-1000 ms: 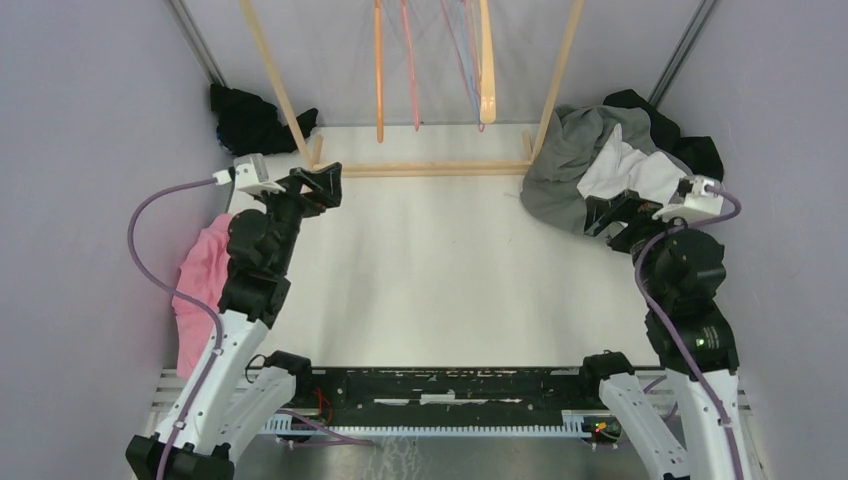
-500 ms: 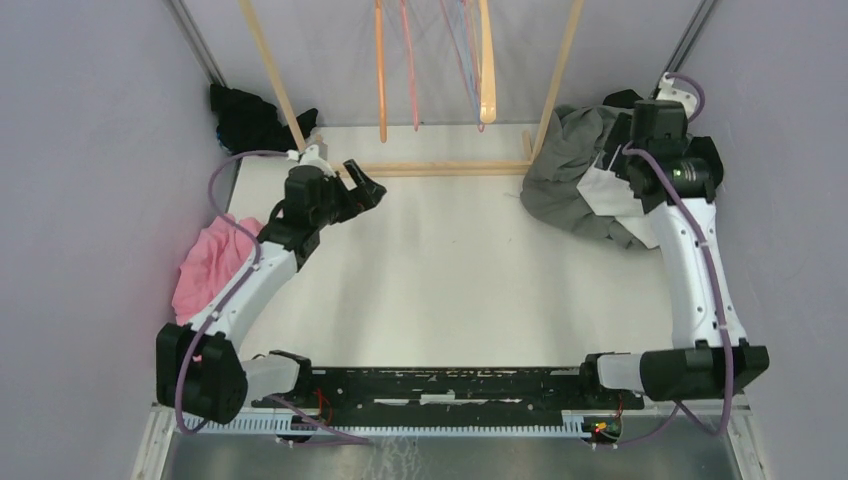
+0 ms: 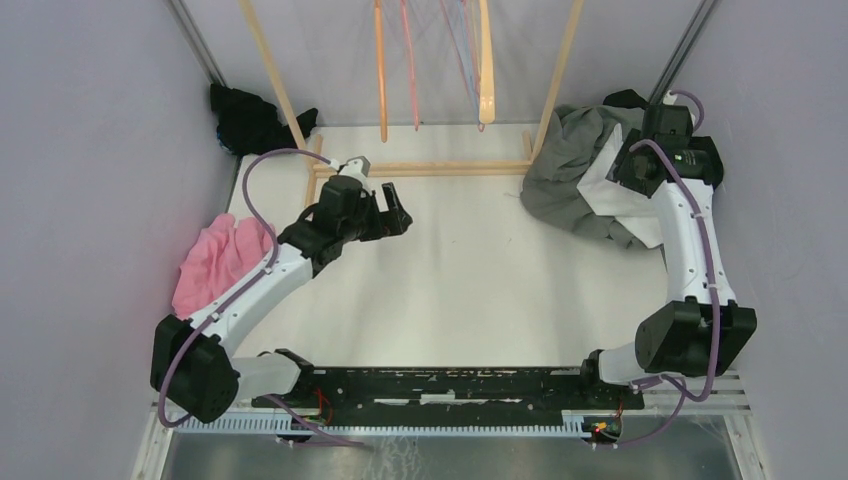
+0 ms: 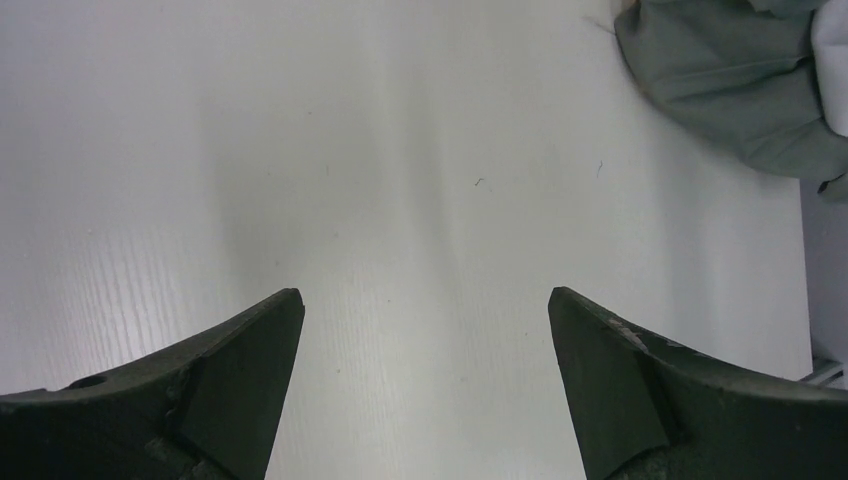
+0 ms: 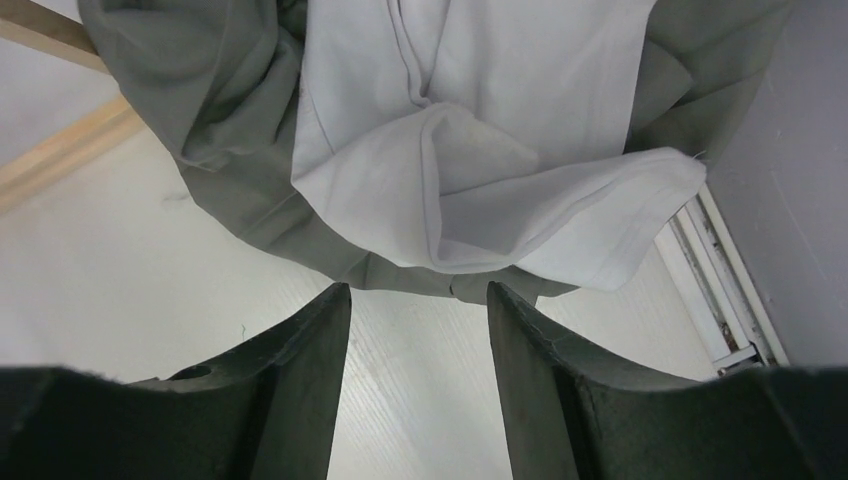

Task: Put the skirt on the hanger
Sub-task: Pick up the skirt from the bin.

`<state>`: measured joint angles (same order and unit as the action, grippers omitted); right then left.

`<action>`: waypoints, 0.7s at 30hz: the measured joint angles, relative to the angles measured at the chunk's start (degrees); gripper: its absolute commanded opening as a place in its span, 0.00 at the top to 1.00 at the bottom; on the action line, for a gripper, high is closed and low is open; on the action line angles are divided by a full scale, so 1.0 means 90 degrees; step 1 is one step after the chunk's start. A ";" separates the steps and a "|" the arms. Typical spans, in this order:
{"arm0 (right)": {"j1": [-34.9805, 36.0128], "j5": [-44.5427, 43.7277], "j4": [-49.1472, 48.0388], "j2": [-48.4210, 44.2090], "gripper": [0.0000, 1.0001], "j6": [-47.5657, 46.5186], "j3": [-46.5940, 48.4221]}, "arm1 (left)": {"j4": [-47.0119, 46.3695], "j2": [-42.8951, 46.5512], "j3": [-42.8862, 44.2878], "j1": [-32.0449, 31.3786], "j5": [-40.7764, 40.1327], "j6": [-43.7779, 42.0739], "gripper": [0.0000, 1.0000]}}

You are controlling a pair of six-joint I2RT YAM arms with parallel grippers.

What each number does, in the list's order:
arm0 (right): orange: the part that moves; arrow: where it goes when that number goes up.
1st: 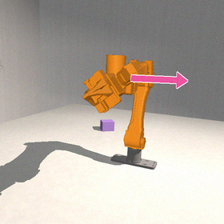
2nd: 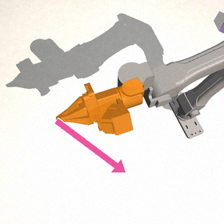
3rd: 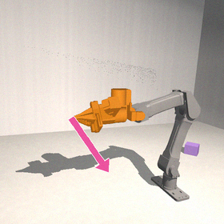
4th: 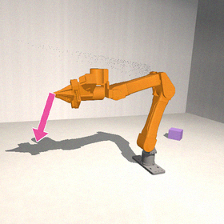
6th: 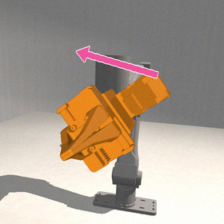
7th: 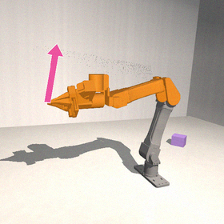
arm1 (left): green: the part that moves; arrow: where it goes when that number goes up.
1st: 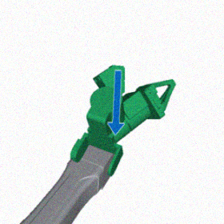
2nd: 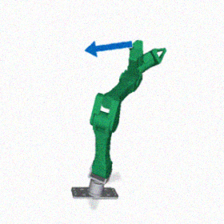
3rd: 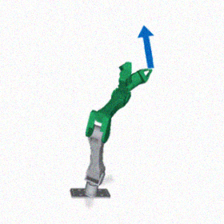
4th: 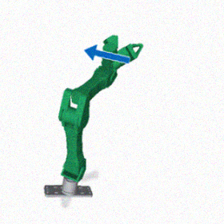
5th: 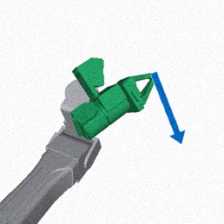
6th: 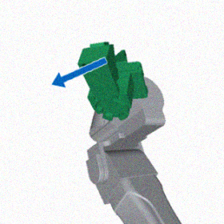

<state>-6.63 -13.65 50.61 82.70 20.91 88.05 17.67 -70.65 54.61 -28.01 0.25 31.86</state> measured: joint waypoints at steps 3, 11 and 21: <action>-0.0087 0.0131 -0.0131 0.0017 0.42 0.0126 -0.0316 | 0.0061 0.0000 -0.0085 -0.0182 -0.0112 -0.0024 0.00; -0.0226 0.0197 -0.0491 0.0240 0.43 0.0209 -0.0520 | 0.0177 0.0000 -0.0136 -0.0612 -0.0430 -0.0029 0.00; -0.0318 0.0243 -0.0903 0.0576 0.45 0.0274 -0.0580 | 0.0119 -0.0024 -0.0267 -0.0814 -0.0634 -0.0027 0.00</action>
<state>-9.50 -11.46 42.48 87.88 23.38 82.83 18.74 -70.87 52.21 -35.33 -5.45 31.62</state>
